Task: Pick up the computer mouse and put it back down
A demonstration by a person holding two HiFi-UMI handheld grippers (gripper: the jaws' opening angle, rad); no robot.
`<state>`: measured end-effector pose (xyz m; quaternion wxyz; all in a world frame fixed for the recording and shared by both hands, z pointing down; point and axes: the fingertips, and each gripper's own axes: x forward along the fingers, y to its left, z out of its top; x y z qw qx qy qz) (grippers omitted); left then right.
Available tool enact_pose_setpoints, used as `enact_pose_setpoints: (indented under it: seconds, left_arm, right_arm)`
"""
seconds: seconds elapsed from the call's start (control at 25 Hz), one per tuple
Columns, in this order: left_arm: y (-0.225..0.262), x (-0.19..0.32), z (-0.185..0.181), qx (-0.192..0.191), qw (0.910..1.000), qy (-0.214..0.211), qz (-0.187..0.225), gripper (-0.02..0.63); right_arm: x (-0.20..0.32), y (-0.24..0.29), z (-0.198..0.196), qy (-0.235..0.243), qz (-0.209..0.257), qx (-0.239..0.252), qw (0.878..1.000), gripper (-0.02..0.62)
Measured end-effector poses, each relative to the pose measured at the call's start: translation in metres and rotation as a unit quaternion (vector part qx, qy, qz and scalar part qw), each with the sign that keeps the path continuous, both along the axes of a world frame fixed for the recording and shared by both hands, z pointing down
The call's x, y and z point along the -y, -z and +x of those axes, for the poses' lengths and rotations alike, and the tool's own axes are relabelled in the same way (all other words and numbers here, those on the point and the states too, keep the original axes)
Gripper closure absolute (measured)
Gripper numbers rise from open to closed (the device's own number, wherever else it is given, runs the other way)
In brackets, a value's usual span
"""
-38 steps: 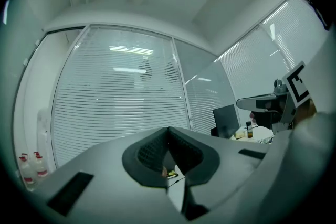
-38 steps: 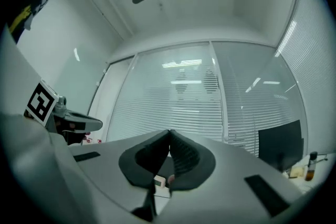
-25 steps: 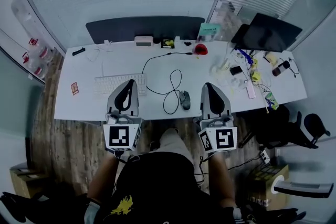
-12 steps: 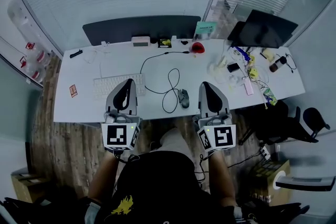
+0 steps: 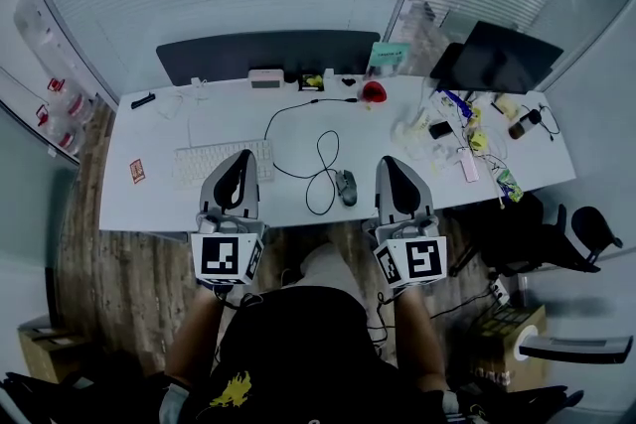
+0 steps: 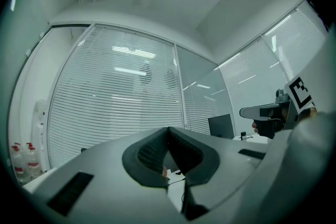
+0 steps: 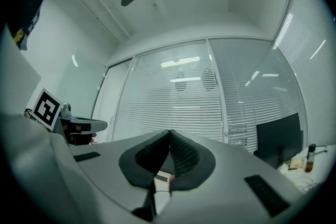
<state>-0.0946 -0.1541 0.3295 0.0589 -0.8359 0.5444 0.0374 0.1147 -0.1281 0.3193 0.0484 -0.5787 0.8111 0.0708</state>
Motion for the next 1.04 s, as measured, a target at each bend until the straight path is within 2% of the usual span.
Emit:
enact_pose_setpoints:
  seconds: [0.28, 0.72, 1.04]
  left_arm:
    - [-0.002, 0.003, 0.006, 0.000, 1.0000, -0.009, 0.000, 0.595]
    - [-0.018, 0.006, 0.013, 0.000, 0.9997, -0.020, -0.016, 0.595]
    - [-0.028, 0.011, 0.017, 0.005, 0.9993, -0.030, -0.022, 0.595]
  right_arm:
    - [0.003, 0.000, 0.000, -0.001, -0.002, -0.006, 1.000, 0.581]
    - [0.003, -0.015, 0.014, -0.037, -0.023, -0.029, 0.999, 0.583]
    - [0.007, -0.025, 0.014, -0.045, -0.029, -0.032, 0.998, 0.581]
